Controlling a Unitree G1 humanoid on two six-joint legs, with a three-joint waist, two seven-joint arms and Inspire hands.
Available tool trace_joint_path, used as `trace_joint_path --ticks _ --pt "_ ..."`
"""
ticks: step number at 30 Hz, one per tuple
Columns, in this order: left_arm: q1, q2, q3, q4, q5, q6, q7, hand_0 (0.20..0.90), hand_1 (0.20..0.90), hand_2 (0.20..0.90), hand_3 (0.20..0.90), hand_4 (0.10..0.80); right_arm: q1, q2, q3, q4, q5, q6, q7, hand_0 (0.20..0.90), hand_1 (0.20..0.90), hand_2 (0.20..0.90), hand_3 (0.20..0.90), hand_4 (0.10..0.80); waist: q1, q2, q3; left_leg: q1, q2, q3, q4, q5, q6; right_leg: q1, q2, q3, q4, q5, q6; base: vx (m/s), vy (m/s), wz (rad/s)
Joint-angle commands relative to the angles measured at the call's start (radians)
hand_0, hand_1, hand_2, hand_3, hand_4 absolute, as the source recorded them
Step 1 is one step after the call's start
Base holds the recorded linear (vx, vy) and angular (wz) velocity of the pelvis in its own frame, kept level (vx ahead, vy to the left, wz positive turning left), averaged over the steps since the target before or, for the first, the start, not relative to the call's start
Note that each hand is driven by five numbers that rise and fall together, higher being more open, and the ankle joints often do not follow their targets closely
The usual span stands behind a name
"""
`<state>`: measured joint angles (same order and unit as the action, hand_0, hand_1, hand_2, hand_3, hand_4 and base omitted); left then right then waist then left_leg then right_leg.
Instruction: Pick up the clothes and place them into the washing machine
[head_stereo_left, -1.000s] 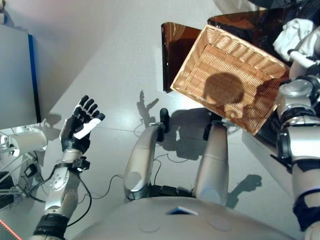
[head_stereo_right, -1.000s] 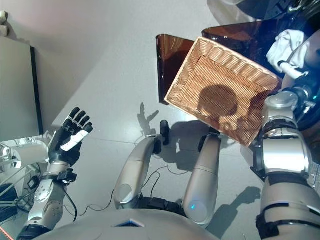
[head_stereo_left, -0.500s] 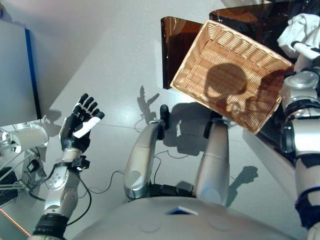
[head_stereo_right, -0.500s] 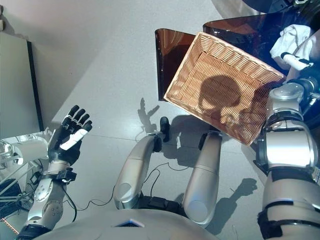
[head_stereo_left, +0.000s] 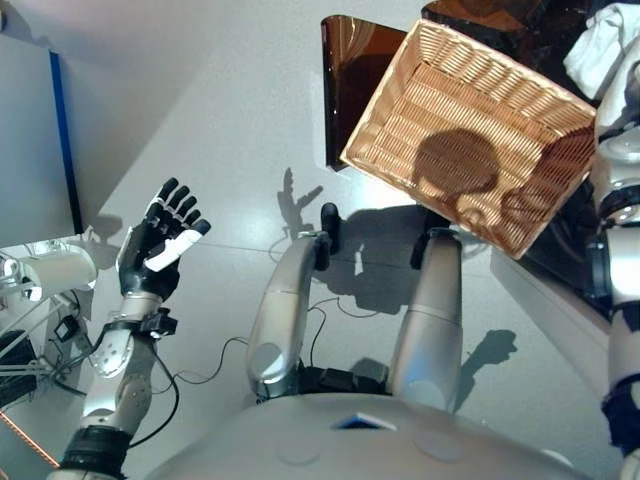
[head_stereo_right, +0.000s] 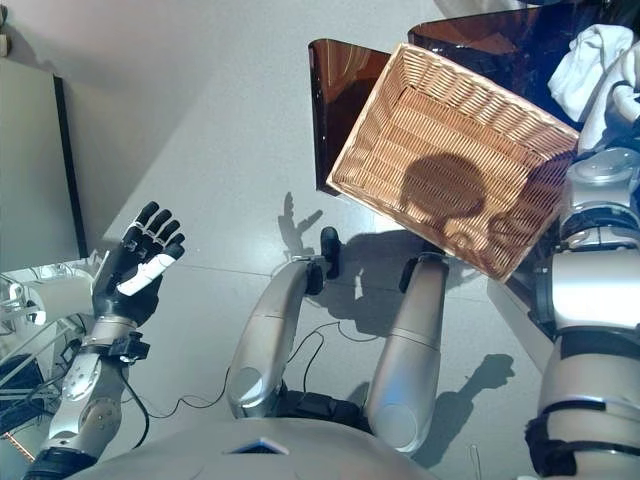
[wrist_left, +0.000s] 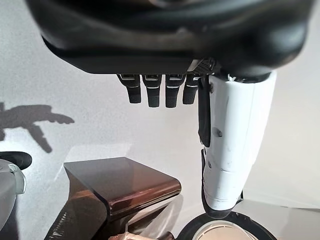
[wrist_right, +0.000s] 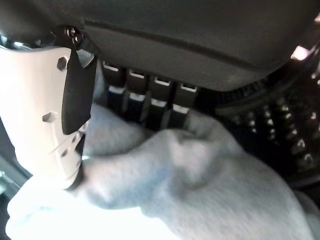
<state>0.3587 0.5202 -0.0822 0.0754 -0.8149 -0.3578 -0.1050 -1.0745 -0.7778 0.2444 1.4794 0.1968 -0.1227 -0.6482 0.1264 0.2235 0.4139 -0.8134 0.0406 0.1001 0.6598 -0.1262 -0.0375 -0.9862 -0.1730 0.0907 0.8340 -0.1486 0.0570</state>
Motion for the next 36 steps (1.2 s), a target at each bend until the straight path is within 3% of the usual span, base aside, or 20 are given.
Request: trace_joint_path --ticks 1,7,11,15,21,26,27,28,29,36 --pt "0.062 0.085 0.101 -0.048 -0.026 -0.089 0.015 0.9 0.9 0.9 0.9 0.8 -0.045 0.018 0.054 -0.006 -0.027 -0.025 0.003 0.2 0.2 0.2 0.2 0.3 0.012 -0.003 -0.047 -0.062 -0.004 0.043 -0.034 0.04 0.008 -0.006 0.005 -0.016 0.022 -0.011 -0.014 0.0 0.0 0.0" --pt "0.053 0.091 0.108 -0.043 -0.028 -0.087 0.013 0.9 0.9 0.9 0.9 0.8 -0.039 0.014 0.026 0.008 0.01 -0.027 0.019 0.2 0.2 0.2 0.2 0.3 0.012 -0.012 -0.059 -0.06 -0.002 0.044 -0.04 0.041 0.006 -0.002 0.008 -0.016 0.017 -0.012 -0.016 0.0 0.0 0.0" --pt "0.043 0.092 0.115 -0.03 -0.025 -0.086 0.017 0.9 0.9 0.9 0.9 0.8 -0.039 0.013 -0.042 -0.014 0.146 -0.074 0.034 0.2 0.2 0.2 0.2 0.3 0.012 -0.015 -0.063 -0.057 -0.003 0.042 -0.043 0.039 0.005 0.001 0.008 -0.016 0.015 -0.016 -0.017 0.0 0.0 0.0" --pt "0.021 0.087 0.122 -0.001 -0.02 -0.084 0.044 0.9 0.9 0.9 0.9 0.8 -0.026 0.021 -0.246 -0.097 0.556 -0.25 0.037 0.2 0.2 0.2 0.2 0.3 0.007 -0.009 -0.071 -0.053 -0.008 0.045 -0.062 0.041 0.004 0.0 0.008 -0.01 0.011 -0.022 -0.017 0.0 0.0 0.0" --pt "0.018 0.07 0.106 -0.003 -0.036 -0.081 0.066 0.9 0.9 0.9 0.9 0.8 -0.009 0.046 -0.384 -0.198 0.766 -0.391 0.023 0.2 0.2 0.2 0.2 0.3 0.01 0.016 -0.083 -0.041 -0.018 0.044 -0.1 0.06 0.001 0.012 0.005 -0.004 -0.004 -0.029 -0.018 0.0 0.0 0.0" --pt "0.022 0.054 0.083 0.001 -0.05 -0.073 0.059 0.9 0.9 0.9 0.9 0.8 0.011 0.016 -0.455 -0.265 0.806 -0.463 -0.017 0.2 0.2 0.2 0.2 0.3 0.004 0.031 -0.095 -0.025 -0.022 0.04 -0.128 0.073 -0.002 0.024 0.003 -0.004 -0.009 -0.033 -0.015 -0.005 0.003 0.02" --pt "0.024 0.051 0.077 0.001 -0.055 -0.073 0.057 0.9 0.9 0.9 0.9 0.8 0.014 0.005 -0.464 -0.276 0.795 -0.469 -0.032 0.2 0.2 0.2 0.2 0.3 0.003 0.036 -0.094 -0.03 -0.018 0.048 -0.142 0.1 0.004 0.018 0.003 -0.009 -0.017 -0.01 -0.018 0.0 0.0 0.0" --pt "0.023 0.051 0.077 0.001 -0.056 -0.073 0.057 0.9 0.9 0.9 0.9 0.8 0.014 0.005 -0.464 -0.278 0.793 -0.469 -0.036 0.2 0.2 0.2 0.2 0.3 0.005 0.034 -0.1 -0.021 -0.023 0.04 -0.143 0.082 -0.002 0.027 0.003 -0.004 -0.017 -0.028 -0.014 -0.081 -0.011 0.06" --pt "0.027 0.05 0.066 0.003 -0.056 -0.069 0.055 0.9 0.9 0.9 0.9 0.8 0.013 -0.027 -0.484 -0.283 0.776 -0.48 -0.07 0.2 0.2 0.2 0.2 0.3 0.002 0.038 -0.098 -0.023 -0.018 0.047 -0.156 0.107 0.002 0.025 0.002 -0.012 -0.024 -0.011 -0.017 0.016 -0.015 0.06" --pt "0.043 0.05 0.058 0.016 -0.05 -0.061 0.048 0.9 0.9 0.9 0.9 0.8 0.032 -0.13 -0.52 -0.308 0.693 -0.493 -0.197 0.2 0.2 0.2 0.2 0.3 -0.009 0.048 -0.109 -0.007 -0.021 0.044 -0.177 0.116 -0.001 0.035 0.001 -0.009 -0.032 -0.012 -0.013 0.001 -0.002 0.04"
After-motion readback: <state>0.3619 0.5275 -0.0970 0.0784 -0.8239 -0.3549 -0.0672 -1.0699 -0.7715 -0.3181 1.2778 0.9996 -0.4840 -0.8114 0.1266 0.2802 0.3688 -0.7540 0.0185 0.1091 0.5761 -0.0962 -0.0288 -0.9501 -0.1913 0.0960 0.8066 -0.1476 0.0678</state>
